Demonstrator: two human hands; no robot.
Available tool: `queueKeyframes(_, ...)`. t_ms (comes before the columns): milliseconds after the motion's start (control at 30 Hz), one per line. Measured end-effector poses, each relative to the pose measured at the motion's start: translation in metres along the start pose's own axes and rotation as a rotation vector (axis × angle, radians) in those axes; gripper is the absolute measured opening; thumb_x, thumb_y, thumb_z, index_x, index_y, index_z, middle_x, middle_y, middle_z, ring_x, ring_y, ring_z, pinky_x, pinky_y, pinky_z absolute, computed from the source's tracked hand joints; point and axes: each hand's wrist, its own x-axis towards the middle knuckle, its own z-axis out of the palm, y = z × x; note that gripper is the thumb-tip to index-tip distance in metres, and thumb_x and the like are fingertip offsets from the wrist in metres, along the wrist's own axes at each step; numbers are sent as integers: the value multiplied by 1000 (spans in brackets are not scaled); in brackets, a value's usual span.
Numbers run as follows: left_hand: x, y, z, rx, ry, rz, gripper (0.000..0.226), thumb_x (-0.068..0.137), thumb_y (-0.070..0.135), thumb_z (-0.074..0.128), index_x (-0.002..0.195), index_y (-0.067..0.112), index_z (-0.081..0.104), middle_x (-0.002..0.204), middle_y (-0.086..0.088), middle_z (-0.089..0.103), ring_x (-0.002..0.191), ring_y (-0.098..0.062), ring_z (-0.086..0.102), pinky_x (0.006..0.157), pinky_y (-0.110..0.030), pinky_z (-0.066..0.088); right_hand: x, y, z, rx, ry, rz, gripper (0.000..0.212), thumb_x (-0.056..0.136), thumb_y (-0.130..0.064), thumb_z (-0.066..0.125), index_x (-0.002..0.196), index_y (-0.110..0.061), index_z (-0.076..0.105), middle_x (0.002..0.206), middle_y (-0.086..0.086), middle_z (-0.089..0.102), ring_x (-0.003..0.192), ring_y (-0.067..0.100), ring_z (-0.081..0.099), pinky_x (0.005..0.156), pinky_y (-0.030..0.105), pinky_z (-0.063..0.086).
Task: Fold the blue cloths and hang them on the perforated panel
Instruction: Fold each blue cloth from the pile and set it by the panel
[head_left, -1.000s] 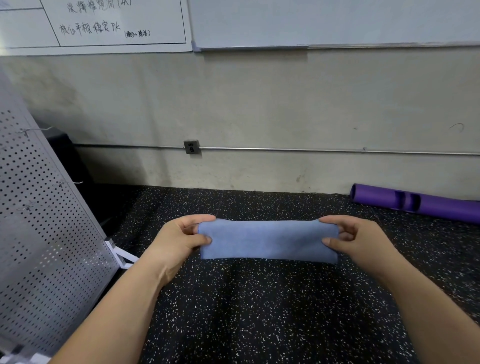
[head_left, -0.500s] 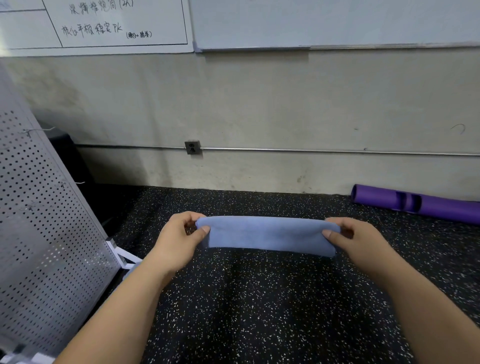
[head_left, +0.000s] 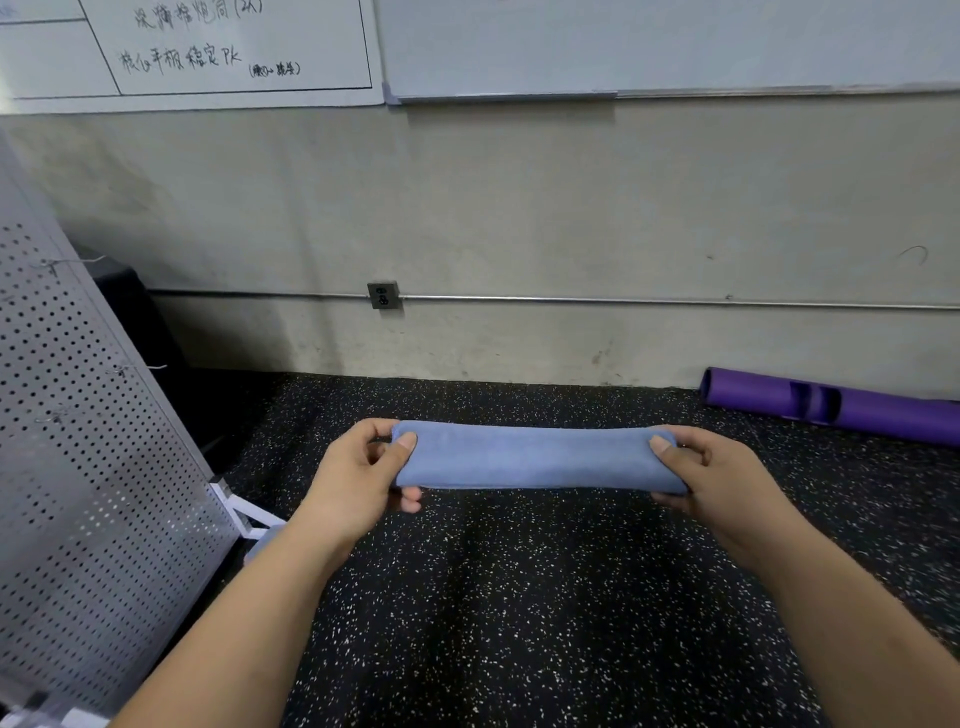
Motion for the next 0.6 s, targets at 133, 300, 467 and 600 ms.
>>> queueKeyframes(133,2,-4,4,41,46,3,18,109,24,61,114,9,69,86,-13,69,55,-21,55,52,-34,54,0,0,5,-16,36,-10,17,106,-20,65,118,-12,75,92,7,81,74,18,77,63,26,63)
queueKeyframes(300,4,-9,3,138,135,-12,24,111,32,57,105,12,70,56,-3,58,45,-23,51,46,-31,45,-2,1,12,-69,11,9,20,109,-23,60,119,-11,74,82,12,77,61,17,71,55,23,58)
queueKeyframes(467,7,-14,0,197,187,-24,27,110,37,58,101,15,71,89,-9,73,58,-23,68,68,-54,66,-4,2,16,-177,-7,5,24,111,-27,57,118,-10,72,90,17,77,66,28,76,60,34,64)
queueKeyframes(600,5,-15,2,277,192,-55,30,111,36,54,101,11,66,90,-10,68,58,-23,66,65,-50,64,-4,5,19,-351,17,-67,22,110,-31,57,110,-15,72,78,12,78,63,30,78,64,44,66)
